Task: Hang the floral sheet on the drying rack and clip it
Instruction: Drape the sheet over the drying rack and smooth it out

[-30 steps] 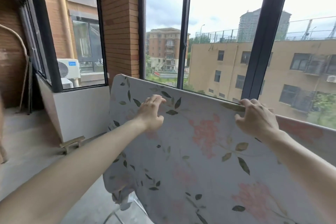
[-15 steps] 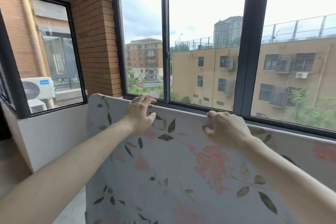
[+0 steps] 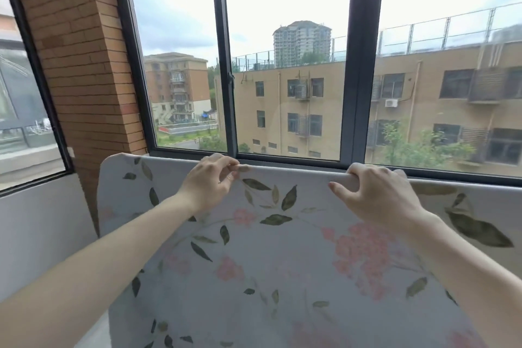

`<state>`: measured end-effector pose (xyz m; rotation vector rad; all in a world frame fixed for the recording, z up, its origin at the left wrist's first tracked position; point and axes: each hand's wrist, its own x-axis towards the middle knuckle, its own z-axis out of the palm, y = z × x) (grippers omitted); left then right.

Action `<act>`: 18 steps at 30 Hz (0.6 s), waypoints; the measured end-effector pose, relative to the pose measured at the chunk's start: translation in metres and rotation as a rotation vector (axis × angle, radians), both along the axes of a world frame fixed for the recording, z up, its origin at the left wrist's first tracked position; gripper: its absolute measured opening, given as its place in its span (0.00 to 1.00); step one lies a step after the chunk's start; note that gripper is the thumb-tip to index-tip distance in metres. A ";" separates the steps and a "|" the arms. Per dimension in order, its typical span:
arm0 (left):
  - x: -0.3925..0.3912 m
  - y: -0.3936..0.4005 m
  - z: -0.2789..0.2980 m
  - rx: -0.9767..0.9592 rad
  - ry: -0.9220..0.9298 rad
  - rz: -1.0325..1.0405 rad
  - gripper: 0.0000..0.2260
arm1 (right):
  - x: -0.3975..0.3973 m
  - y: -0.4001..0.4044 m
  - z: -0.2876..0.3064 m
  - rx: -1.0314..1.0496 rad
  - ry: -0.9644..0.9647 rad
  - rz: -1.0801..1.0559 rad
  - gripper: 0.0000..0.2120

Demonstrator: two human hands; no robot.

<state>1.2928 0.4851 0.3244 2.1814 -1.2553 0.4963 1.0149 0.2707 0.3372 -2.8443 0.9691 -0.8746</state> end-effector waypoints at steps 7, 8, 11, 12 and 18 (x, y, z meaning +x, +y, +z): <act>0.029 0.061 -0.006 -0.052 0.105 -0.224 0.19 | 0.114 0.120 -0.001 -0.021 -0.008 0.210 0.26; 0.036 0.073 -0.009 -0.071 0.112 -0.206 0.19 | 0.128 0.133 0.001 -0.016 0.006 0.239 0.27; 0.073 0.127 -0.024 -0.088 0.146 -0.094 0.17 | 0.176 0.170 0.004 -0.003 0.029 0.302 0.30; 0.090 0.146 -0.028 -0.104 0.167 -0.045 0.17 | 0.194 0.179 0.005 -0.017 0.031 0.311 0.30; 0.188 0.253 -0.065 -0.107 0.317 0.237 0.18 | 0.295 0.218 0.004 -0.055 0.074 0.358 0.32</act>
